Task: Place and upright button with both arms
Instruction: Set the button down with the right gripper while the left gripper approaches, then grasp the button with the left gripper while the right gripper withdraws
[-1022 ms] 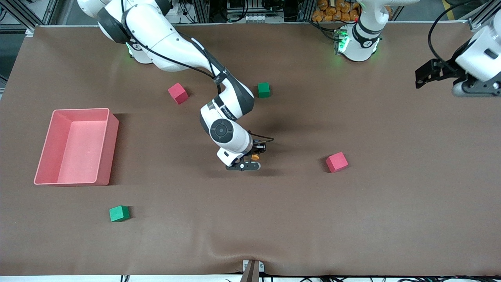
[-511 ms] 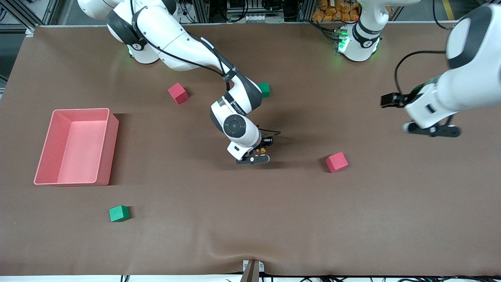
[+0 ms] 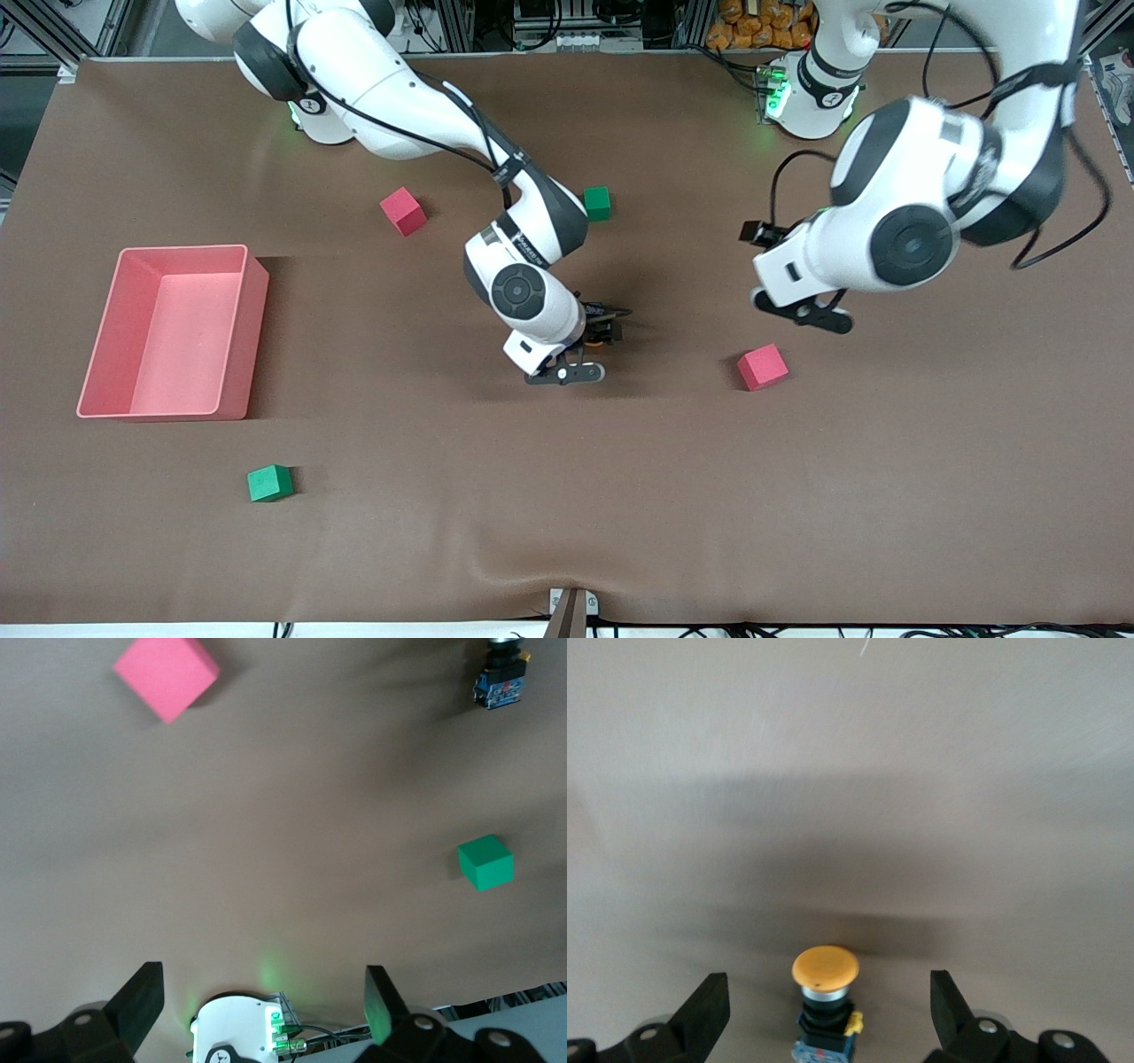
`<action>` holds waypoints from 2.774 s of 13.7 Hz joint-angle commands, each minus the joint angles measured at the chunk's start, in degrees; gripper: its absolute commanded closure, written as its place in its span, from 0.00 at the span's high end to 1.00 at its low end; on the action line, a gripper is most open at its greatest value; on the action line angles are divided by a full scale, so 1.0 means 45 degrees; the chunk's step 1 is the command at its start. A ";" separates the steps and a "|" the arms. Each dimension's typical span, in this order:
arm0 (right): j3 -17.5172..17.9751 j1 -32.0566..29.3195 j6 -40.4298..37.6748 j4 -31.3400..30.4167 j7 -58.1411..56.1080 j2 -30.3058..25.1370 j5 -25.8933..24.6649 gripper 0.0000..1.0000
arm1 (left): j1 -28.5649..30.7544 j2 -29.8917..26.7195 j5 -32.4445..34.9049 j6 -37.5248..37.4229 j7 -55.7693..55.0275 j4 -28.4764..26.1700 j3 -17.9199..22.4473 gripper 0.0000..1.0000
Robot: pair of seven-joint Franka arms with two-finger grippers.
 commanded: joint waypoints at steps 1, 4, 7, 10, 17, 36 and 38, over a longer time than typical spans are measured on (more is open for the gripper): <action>-0.0335 -0.1077 -0.1098 0.0536 -0.0844 -0.0729 0.0119 1.00 | -0.0491 0.1237 -0.0242 0.0231 0.0085 0.0974 0.0073 1.00; -0.0140 -0.3127 -0.2711 0.0555 -0.4159 -0.1296 0.0178 1.00 | -0.1055 0.2117 -0.0613 0.1420 0.0008 0.1170 0.0073 1.00; -0.0101 -0.5313 -0.4977 0.0556 -0.5824 -0.2389 0.0197 1.00 | -0.1818 0.3015 -0.0730 0.3332 -0.0964 0.1268 0.0054 1.00; -0.0101 -0.7384 -0.6330 0.0556 -0.8399 -0.3482 0.0197 1.00 | -0.3046 0.4165 -0.0731 0.4724 -0.3070 0.1870 0.0073 1.00; -0.0237 -0.8269 -0.7795 0.0342 -0.9737 -0.6821 -0.1599 1.00 | -0.4142 0.6063 -0.0731 0.5663 -0.5571 0.3064 0.0210 0.95; 0.0017 -0.8445 -0.7815 -0.4406 -0.8740 -1.2158 -0.3182 1.00 | -0.4711 0.7119 -0.0731 0.6601 -0.6262 0.3202 0.0210 0.59; 0.0016 -0.8464 -0.7953 -0.4230 -0.8740 -1.2158 -0.3182 1.00 | -0.4730 0.7158 -0.0731 0.6601 -0.6243 0.3202 0.0190 0.59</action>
